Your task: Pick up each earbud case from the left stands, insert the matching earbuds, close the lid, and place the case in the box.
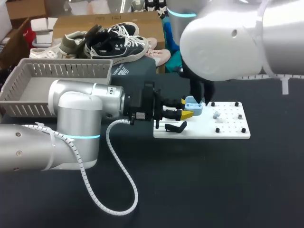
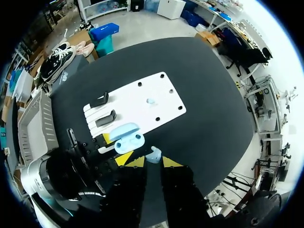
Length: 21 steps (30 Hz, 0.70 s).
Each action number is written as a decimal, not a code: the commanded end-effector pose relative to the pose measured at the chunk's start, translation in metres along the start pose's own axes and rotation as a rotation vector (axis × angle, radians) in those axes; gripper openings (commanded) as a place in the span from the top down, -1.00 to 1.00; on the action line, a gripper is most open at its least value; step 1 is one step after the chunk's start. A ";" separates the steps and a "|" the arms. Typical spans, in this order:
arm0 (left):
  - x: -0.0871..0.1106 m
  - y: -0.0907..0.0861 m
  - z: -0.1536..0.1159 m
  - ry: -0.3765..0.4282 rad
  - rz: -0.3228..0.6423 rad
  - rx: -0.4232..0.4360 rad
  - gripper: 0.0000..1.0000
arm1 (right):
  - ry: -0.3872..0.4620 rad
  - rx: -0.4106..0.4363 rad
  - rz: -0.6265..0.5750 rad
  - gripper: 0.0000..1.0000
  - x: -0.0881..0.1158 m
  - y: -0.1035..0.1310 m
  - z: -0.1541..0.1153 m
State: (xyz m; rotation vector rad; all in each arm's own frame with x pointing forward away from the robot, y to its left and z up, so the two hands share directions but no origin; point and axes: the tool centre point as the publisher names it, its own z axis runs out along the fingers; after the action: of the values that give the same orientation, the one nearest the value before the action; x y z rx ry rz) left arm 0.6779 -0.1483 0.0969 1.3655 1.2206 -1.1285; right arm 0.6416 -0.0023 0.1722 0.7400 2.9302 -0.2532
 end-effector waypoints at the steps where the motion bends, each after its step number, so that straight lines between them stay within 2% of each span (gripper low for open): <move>1: 0.000 -0.001 0.000 -0.002 0.001 -0.004 1.00 | -0.004 0.023 0.004 1.00 -0.001 0.008 -0.001; 21: 0.000 -0.001 0.000 -0.002 0.001 -0.004 1.00 | -0.007 0.021 -0.011 1.00 -0.006 0.025 0.007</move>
State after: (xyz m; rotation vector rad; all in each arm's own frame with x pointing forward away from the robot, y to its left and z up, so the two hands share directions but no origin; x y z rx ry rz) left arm 0.6779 -0.1483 0.0969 1.3654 1.2206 -1.1285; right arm 0.6567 0.0125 0.1629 0.7213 2.9278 -0.2764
